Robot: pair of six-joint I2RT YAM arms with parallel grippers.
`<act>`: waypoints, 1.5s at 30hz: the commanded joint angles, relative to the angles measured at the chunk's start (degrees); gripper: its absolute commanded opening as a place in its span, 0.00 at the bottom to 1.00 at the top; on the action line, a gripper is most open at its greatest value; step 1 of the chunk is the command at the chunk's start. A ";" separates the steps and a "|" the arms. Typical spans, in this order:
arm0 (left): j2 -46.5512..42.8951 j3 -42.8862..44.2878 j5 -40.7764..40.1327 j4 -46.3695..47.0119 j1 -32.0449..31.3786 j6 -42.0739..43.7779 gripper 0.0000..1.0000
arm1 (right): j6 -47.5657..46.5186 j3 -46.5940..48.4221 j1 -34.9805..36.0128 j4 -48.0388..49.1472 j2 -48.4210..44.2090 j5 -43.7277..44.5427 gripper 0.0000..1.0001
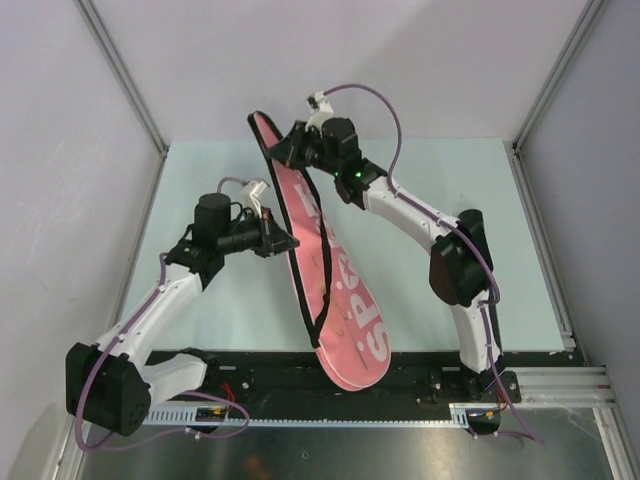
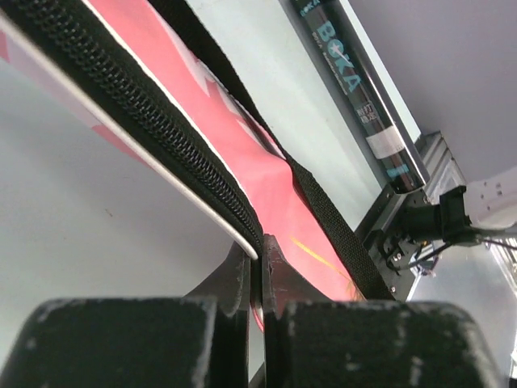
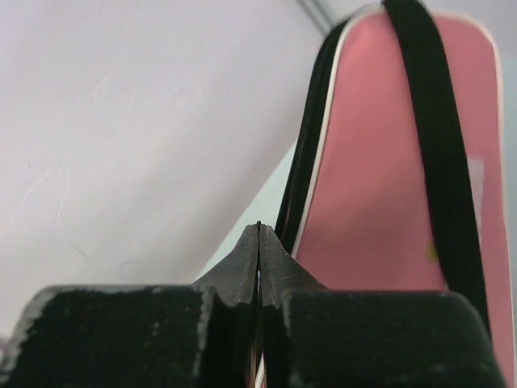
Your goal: Pack up the badminton gear
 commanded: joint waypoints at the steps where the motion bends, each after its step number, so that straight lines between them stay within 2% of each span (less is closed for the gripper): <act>1: 0.32 2.65 8.35 -1.32 -1.05 6.22 0.00 | -3.54 13.13 -3.22 1.40 3.07 1.57 0.00; 10: 0.14 3.44 7.74 -4.04 -1.75 10.27 0.00 | -0.39 30.18 -10.43 0.05 13.88 3.34 0.00; 16: 1.03 4.76 4.58 -5.63 -4.74 11.50 0.00 | 1.89 40.38 -13.85 1.11 20.47 6.93 0.00; 22: -0.99 4.06 -0.86 -5.98 -4.83 10.89 0.00 | 3.92 38.73 -18.69 0.50 20.92 11.33 0.00; 25: -1.79 4.32 -4.98 -5.89 -4.83 10.19 0.00 | 5.93 35.66 -20.44 -0.11 19.96 9.24 0.00; 26: -1.79 4.93 -6.65 -5.89 -4.74 9.75 0.00 | 6.81 33.21 -20.89 -0.47 18.13 6.96 0.07; 27: -1.61 5.37 -8.15 -5.80 -4.66 9.13 0.00 | 7.52 32.75 -21.15 -1.78 17.15 5.38 0.42; 29: -0.04 7.12 -11.68 -5.80 -3.18 6.50 0.00 | 5.87 34.58 -21.68 -10.09 15.39 2.12 0.59; 30: 0.84 7.66 -11.68 -5.72 -2.38 5.45 0.00 | 2.20 35.64 -21.77 -18.23 13.04 1.59 0.71; 32: 4.08 9.24 -12.55 -5.72 -0.19 2.11 0.00 | -1.94 33.99 -22.38 -24.96 9.69 1.84 0.76; 34: 5.94 9.16 -13.09 -3.71 1.49 -2.88 0.00 | -7.03 27.85 -22.82 -33.23 3.19 5.60 0.82; 36: 7.35 6.36 -12.38 2.94 4.39 -7.20 0.00 | -9.60 22.15 -23.35 -37.62 -4.52 8.77 0.84; 38: 8.40 3.20 -12.30 8.06 6.93 -13.27 0.00 | -12.42 9.77 -22.65 -36.69 -11.04 10.19 0.86; 39: 9.02 2.22 -12.30 14.17 7.73 -17.03 0.00 | -12.77 5.46 -22.21 -34.25 -13.94 10.54 0.87; 40: 10.33 0.13 -11.95 17.80 8.43 -18.98 0.00 | -13.39 -3.02 -21.86 -32.92 -20.06 10.46 0.88; 41: 11.39 -0.24 -11.42 23.58 9.57 -20.74 0.00 | -13.74 -6.41 -20.47 -31.34 -22.30 10.54 0.89; 44: 15.52 1.51 -13.51 25.04 10.02 -22.77 0.00 | -14.01 -15.66 -18.35 -32.19 -29.51 11.60 0.91; 45: 15.88 1.34 -17.27 25.57 10.02 -24.60 0.00 | -14.18 -17.68 -16.86 -32.63 -30.66 11.60 0.91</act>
